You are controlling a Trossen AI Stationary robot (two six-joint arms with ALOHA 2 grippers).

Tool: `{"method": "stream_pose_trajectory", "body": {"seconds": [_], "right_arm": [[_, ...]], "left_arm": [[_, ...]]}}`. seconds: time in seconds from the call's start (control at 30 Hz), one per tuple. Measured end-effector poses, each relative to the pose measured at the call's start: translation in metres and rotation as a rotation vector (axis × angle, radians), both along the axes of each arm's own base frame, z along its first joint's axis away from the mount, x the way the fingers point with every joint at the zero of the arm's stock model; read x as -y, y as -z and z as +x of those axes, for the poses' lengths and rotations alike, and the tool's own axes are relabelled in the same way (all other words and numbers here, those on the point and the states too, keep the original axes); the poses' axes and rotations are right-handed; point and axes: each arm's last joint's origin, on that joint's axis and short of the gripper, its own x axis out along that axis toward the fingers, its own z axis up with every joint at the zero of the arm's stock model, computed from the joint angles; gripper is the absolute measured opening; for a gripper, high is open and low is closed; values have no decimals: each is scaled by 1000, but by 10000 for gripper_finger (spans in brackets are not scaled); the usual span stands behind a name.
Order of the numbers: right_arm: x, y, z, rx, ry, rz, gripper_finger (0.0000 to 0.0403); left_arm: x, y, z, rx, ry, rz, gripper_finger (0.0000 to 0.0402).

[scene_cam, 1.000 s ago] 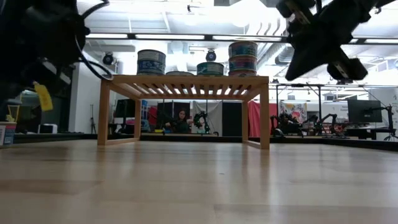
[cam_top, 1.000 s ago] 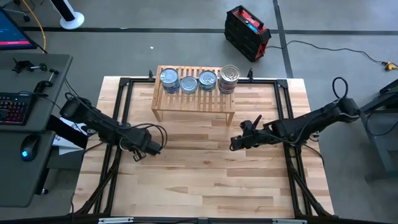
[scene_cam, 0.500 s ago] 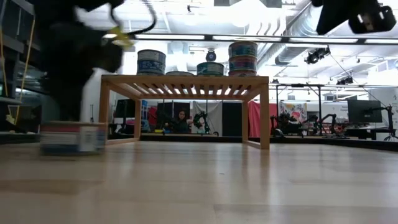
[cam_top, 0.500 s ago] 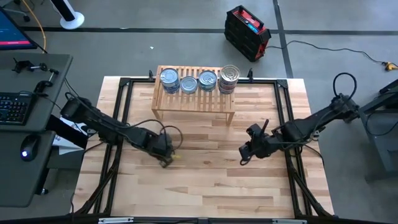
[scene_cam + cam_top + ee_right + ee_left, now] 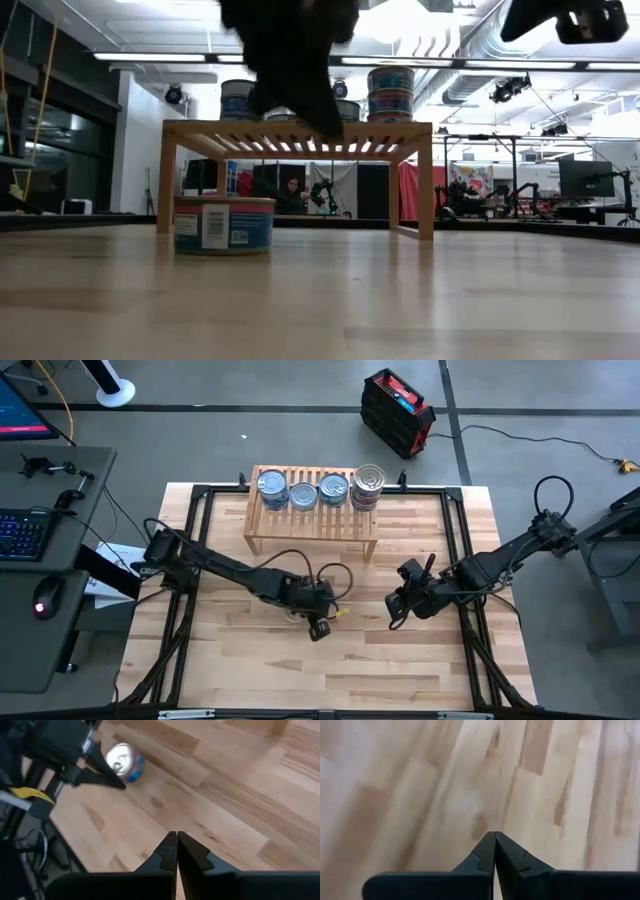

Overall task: Stack canned seafood by type on shelf
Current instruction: Stack the blue-pink tuna can on top of the other blue-pink tuna can on the shelf

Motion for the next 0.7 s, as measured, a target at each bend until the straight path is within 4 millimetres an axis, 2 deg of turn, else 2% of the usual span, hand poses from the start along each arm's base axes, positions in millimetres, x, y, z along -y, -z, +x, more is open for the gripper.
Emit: {"method": "stream_pose_trajectory", "body": {"seconds": [0.07, 0.13, 0.23, 0.33, 0.47, 0.6, 0.7], "right_arm": [[-2, -1, 3, 19, -45, -16, 0], [-3, 0, 8, 33, -84, -39, 0], [-8, 7, 16, 15, -123, -67, 0], [-13, 20, 26, -28, -140, -90, 0], [-22, 42, 41, -108, -168, -86, 0], [-30, 65, 52, -192, -192, -78, 0], [-33, 78, 57, -246, -209, -61, 0]], "left_arm": [[4, -20, -4, -16, 72, 131, 0], [6, -33, -18, -54, 108, 251, 0], [6, -39, -44, -101, 109, 345, 0], [1, -27, -77, -185, 47, 358, 0], [-9, 10, -117, -321, -11, 341, 0], [-17, 41, -134, -409, -12, 338, 0], [-18, 55, -129, -342, -1, 281, 0]]}}
